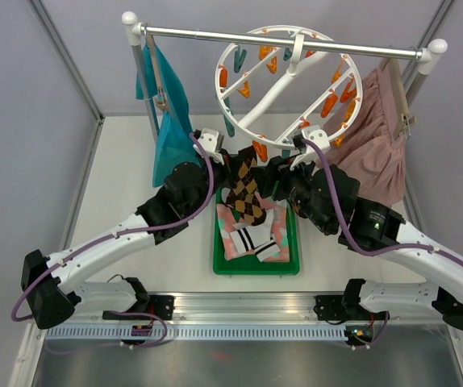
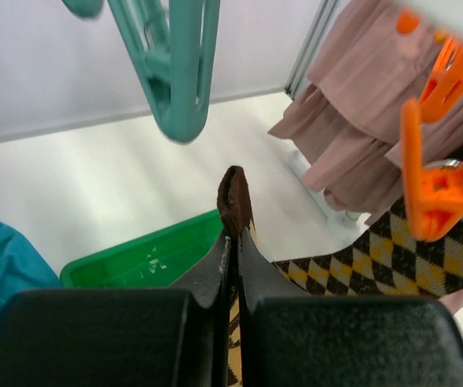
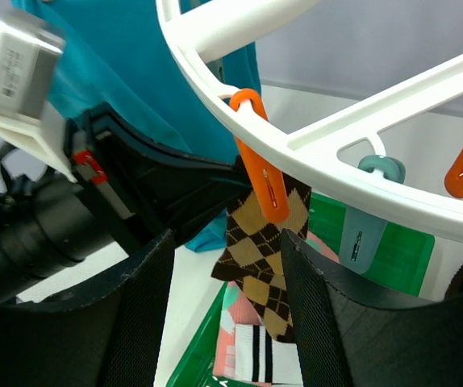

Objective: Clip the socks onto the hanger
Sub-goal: Rotate the hanger.

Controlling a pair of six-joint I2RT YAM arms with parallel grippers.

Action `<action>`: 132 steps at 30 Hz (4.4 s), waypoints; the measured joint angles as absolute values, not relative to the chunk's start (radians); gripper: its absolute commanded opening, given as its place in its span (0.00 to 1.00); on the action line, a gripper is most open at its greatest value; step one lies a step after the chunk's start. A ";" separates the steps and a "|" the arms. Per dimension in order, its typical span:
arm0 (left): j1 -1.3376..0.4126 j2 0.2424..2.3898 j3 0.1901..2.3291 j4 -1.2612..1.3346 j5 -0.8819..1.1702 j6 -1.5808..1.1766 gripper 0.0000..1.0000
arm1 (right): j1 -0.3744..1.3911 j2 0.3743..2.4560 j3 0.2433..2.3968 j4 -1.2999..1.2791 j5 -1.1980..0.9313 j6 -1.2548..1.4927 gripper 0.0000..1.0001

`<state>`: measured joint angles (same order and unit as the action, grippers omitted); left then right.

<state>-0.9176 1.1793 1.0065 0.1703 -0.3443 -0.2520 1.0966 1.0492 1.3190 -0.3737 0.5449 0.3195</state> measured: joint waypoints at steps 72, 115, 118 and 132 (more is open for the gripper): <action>-0.919 1.466 1.464 -0.220 -0.224 -0.080 0.02 | 0.846 0.807 1.276 -0.460 0.510 0.307 0.63; -0.934 1.496 1.493 -0.237 -0.196 -0.078 0.02 | 0.846 0.889 1.244 -0.373 0.699 0.258 0.27; -0.935 1.493 1.487 -0.231 -0.192 -0.078 0.02 | 0.846 0.888 1.244 -0.374 0.714 0.254 0.28; -0.961 1.394 1.385 -0.221 -0.179 -0.080 0.02 | 0.846 0.904 1.244 -0.363 0.797 0.228 0.28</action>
<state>-0.9607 1.3945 1.3846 -0.2214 -0.1791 -0.0795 0.8459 0.9035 1.2438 -0.3626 0.7971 0.2283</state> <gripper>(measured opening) 0.033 0.279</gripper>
